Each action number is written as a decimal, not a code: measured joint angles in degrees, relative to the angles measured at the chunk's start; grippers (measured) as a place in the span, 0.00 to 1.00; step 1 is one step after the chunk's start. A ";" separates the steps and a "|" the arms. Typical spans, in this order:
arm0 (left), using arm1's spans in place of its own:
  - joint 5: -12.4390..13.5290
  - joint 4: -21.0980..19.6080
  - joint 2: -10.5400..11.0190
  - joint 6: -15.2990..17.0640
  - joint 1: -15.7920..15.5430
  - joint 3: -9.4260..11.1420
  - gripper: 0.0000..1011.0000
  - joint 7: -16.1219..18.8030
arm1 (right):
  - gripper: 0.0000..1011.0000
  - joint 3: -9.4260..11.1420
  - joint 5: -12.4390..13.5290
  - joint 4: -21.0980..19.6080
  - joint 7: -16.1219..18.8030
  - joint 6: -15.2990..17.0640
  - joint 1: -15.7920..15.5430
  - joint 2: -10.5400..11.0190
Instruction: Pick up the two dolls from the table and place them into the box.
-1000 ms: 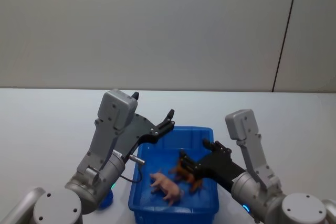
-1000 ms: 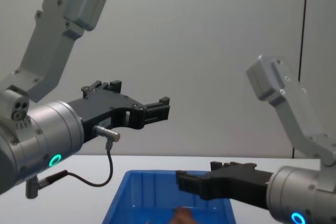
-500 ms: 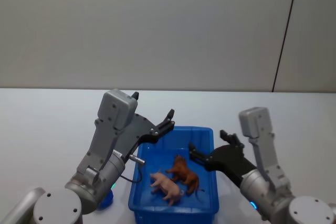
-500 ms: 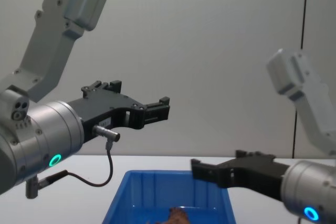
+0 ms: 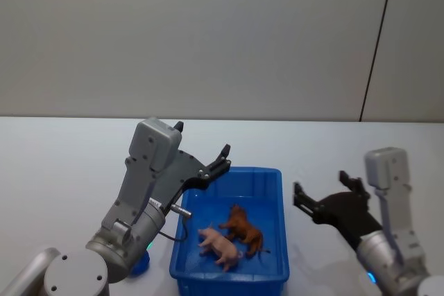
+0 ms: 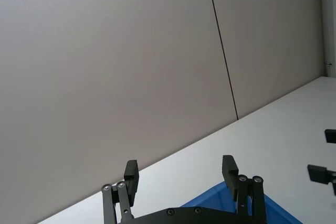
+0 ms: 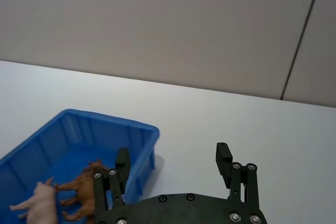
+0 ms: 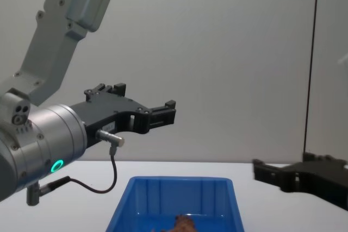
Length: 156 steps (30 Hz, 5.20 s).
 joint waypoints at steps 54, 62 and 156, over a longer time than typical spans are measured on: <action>-14.46 -7.24 5.45 10.71 9.15 -3.12 0.99 9.42 | 0.99 2.35 1.69 -3.53 -5.24 -0.15 -4.10 3.05; -16.50 -7.61 6.30 14.63 10.18 -3.77 0.99 9.95 | 0.99 2.35 1.70 -3.57 -5.30 -0.16 -4.14 3.09; -14.85 7.96 7.42 27.97 4.22 -7.40 0.28 -10.99 | 0.99 2.35 1.69 -3.56 -5.29 -0.15 -4.14 3.08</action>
